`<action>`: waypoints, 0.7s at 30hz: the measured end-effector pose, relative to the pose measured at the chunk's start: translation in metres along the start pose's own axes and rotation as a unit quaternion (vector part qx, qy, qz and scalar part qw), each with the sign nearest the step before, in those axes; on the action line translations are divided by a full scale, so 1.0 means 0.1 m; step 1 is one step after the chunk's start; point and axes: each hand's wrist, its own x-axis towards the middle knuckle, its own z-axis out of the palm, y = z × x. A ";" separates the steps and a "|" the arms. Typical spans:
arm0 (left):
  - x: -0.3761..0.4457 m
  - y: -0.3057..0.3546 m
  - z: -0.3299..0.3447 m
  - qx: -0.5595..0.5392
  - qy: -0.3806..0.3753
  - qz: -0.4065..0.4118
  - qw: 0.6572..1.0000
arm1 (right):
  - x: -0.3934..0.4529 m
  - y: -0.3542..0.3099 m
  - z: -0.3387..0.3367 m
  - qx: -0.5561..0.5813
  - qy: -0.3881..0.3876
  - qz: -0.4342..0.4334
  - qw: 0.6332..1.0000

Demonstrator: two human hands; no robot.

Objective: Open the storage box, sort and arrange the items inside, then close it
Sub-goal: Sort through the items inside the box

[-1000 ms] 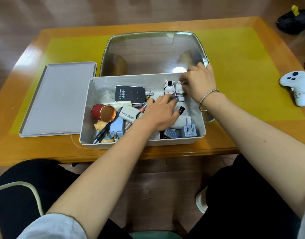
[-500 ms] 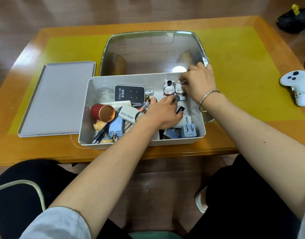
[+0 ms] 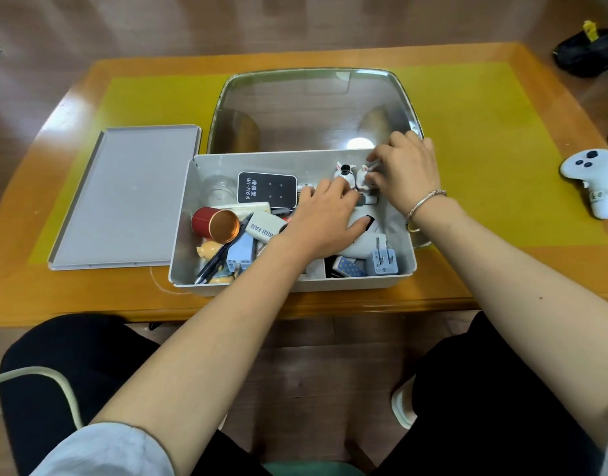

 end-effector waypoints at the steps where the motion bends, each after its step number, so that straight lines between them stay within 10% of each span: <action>1: -0.03 -0.02 -0.04 -0.005 0.017 -0.003 1.000 | -0.02 -0.02 -0.01 0.006 0.005 0.001 1.000; 21: -0.93 -1.12 -0.39 -0.024 0.115 -0.237 0.964 | 0.14 -1.03 0.28 0.112 -0.174 -0.102 0.973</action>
